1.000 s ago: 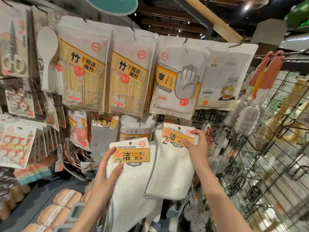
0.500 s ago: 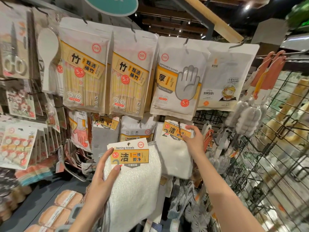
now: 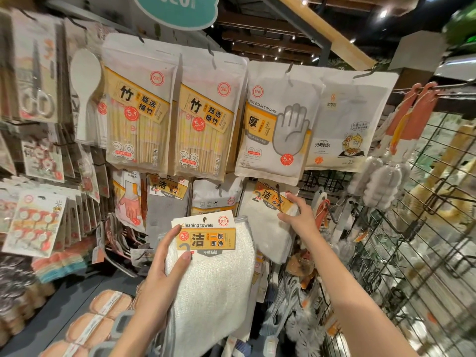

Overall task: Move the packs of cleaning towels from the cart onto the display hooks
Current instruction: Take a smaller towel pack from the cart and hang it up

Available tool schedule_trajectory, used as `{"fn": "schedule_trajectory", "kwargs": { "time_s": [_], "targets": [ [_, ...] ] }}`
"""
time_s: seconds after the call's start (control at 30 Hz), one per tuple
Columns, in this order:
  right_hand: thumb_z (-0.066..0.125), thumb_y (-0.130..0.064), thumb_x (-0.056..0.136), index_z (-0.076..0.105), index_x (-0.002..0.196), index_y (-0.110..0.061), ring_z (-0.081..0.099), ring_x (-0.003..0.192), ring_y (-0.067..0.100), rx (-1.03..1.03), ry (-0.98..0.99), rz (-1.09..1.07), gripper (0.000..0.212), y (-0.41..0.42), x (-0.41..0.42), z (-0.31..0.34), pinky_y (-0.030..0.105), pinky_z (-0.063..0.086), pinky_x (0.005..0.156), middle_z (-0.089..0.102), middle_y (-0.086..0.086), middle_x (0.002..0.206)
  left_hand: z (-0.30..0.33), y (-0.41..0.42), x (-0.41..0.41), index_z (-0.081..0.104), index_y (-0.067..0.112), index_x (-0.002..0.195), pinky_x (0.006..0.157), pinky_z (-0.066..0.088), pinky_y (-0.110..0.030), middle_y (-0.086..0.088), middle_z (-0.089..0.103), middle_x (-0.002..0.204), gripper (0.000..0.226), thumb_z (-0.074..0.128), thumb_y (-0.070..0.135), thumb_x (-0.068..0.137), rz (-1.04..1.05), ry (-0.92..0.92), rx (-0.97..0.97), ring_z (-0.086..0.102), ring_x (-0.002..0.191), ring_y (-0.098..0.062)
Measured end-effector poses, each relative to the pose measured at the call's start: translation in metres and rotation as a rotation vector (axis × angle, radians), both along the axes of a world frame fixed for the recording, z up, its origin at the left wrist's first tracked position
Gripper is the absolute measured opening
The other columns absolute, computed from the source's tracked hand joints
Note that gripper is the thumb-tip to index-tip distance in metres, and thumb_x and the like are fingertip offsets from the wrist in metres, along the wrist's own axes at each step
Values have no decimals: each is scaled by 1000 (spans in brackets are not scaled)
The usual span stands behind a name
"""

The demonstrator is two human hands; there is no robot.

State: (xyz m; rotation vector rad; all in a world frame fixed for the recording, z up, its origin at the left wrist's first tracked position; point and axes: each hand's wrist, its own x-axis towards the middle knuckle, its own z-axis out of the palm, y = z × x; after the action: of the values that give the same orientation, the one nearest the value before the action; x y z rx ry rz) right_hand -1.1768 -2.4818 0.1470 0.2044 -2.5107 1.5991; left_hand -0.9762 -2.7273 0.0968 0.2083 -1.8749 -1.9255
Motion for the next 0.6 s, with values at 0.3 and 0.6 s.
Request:
{"fn": "schedule_trajectory", "kwargs": {
  "time_s": [0.3,0.6],
  "targets": [
    [71,-22,83,54,125,-32,27,129,10,-8,30,88,47,-3,62,8,25,18,105,28,-1,142,2,11,13,46,59,121,90,36,-27,54,46,110,49,59,28,86,-30,43,37,42,102,32],
    [69,-24,84,53,128,-28,34,127,8,60,5,364,47,-31,117,23,9,30,98,36,-5,138,2,28,20,47,50,122,82,37,-1,47,48,117,50,58,12,91,-29,85,-16,42,108,29]
  ]
}}
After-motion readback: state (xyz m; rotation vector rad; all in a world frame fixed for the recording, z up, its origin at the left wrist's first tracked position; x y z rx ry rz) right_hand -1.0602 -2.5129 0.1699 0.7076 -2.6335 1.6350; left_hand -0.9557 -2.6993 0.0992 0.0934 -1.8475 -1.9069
